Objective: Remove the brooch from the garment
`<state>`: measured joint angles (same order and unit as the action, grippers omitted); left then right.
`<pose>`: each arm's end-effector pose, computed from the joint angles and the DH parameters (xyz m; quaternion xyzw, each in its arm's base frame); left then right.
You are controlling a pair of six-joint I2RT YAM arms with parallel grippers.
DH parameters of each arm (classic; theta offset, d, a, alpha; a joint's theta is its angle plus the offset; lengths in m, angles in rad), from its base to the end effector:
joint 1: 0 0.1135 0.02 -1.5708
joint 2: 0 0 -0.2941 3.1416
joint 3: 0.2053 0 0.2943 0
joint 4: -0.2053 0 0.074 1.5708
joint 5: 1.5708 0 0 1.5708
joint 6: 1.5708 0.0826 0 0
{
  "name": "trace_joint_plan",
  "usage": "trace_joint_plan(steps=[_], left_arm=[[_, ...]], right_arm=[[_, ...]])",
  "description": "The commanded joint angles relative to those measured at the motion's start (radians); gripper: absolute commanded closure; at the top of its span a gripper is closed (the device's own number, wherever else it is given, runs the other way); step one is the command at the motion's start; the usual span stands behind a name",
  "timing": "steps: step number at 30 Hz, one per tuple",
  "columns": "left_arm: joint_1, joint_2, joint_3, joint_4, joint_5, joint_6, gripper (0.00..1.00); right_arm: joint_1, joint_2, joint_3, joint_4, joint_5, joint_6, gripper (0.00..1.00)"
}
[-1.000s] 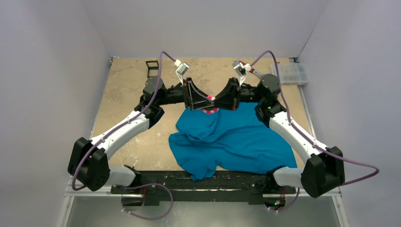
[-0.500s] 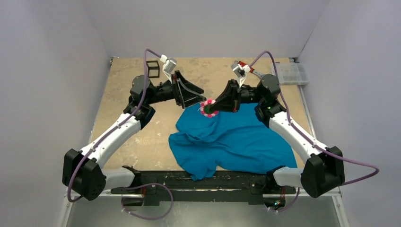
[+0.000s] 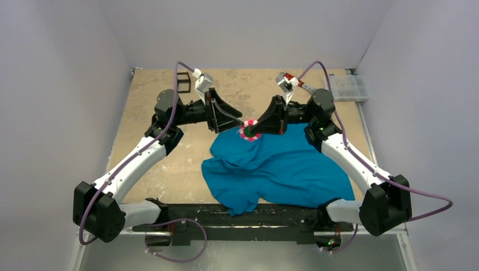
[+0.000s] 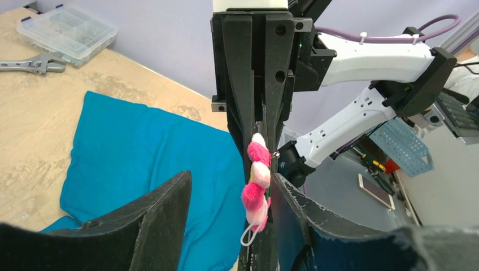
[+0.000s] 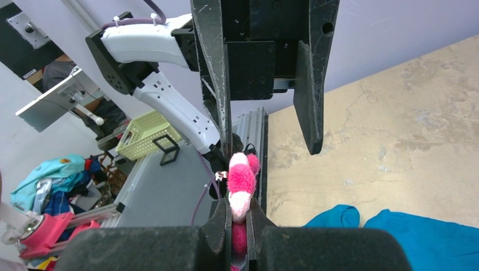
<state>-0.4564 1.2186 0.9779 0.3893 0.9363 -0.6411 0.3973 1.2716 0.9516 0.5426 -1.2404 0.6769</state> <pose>0.2707 -0.2070 0.3973 0.2867 0.6115 -0.6039 0.4232 0.2685 0.1974 0.3831 -0.3789 0.5663 0.6370 0.3606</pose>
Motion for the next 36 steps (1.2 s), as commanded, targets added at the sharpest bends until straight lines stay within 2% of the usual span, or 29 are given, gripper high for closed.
trace_joint_plan(steps=[1, 6, 9, 16, 19, 29, 36], left_arm=[[-0.010, -0.015, 0.030, -0.018, 0.028, 0.090, 0.48], [-0.041, -0.039, 0.029, -0.076, 0.050, 0.221, 0.49], [-0.044, -0.021, 0.044, -0.078, 0.068, 0.216, 0.55], [-0.047, -0.009, 0.060, -0.073, 0.076, 0.235, 0.53], [-0.064, -0.026, 0.079, -0.125, 0.064, 0.320, 0.54], [-0.130, -0.071, 0.108, -0.225, 0.064, 0.587, 0.53], [-0.162, -0.064, 0.114, -0.284, 0.072, 0.672, 0.54]], right_arm=[[-0.002, -0.019, 0.013, -0.053, 0.018, -0.061, 1.00], [0.001, -0.042, 0.039, -0.202, 0.030, -0.201, 1.00], [0.001, -0.051, 0.035, -0.207, 0.021, -0.212, 1.00], [0.003, -0.057, 0.045, -0.260, 0.015, -0.259, 1.00], [0.007, -0.052, 0.053, -0.301, 0.009, -0.289, 1.00], [0.011, -0.040, 0.056, -0.306, 0.002, -0.286, 1.00], [0.015, -0.033, 0.059, -0.305, -0.001, -0.286, 1.00]])
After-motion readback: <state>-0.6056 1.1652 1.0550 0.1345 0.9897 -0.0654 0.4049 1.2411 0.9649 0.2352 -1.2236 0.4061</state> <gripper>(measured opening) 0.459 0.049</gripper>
